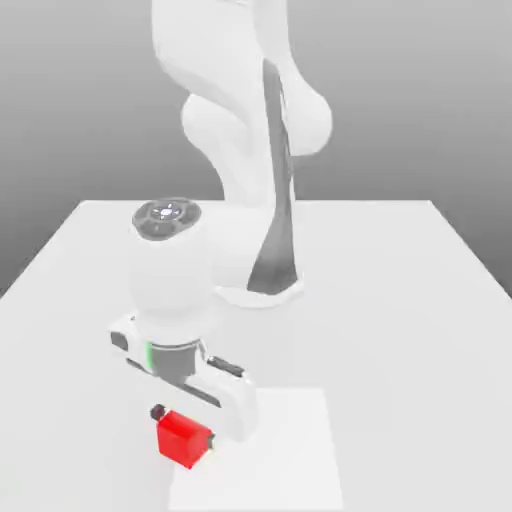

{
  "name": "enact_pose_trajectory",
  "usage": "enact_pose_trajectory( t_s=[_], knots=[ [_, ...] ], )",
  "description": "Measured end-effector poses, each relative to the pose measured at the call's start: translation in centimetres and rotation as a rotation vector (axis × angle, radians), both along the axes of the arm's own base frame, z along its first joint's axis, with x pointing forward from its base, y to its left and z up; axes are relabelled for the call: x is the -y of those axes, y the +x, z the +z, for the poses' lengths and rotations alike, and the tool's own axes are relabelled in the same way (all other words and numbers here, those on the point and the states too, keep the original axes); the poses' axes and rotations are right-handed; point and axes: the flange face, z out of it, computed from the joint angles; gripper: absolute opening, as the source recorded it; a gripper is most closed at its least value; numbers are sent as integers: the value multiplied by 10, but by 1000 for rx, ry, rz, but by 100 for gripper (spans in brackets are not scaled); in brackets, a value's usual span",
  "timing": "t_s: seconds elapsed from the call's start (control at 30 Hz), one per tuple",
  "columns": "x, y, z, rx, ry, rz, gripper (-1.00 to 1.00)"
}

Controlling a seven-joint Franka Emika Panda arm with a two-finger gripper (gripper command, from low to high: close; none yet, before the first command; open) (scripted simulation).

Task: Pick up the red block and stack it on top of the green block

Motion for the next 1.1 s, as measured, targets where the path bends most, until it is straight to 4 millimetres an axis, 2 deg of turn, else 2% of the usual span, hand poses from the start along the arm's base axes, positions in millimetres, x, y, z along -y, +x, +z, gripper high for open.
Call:
enact_pose_trajectory(
  t_s=[0.17,0.37,0.47,0.63,0.87,0.9,0.93,1.0,1.03,1.1],
  knots=[
    [0,0,1,0,0,0,-100],
    [5,3,57,0,0,-15,-100],
    [39,22,68,1,5,-118,-100],
    [115,50,80,3,8,-326,-100],
    [234,64,96,2,5,-614,-100],
    [248,64,95,2,4,-646,-100],
    [255,64,86,2,3,-662,-100],
    [260,64,56,1,2,-673,-100],
    [261,64,43,1,2,-675,100],
    [261,64,43,1,2,-675,100]
  ],
)
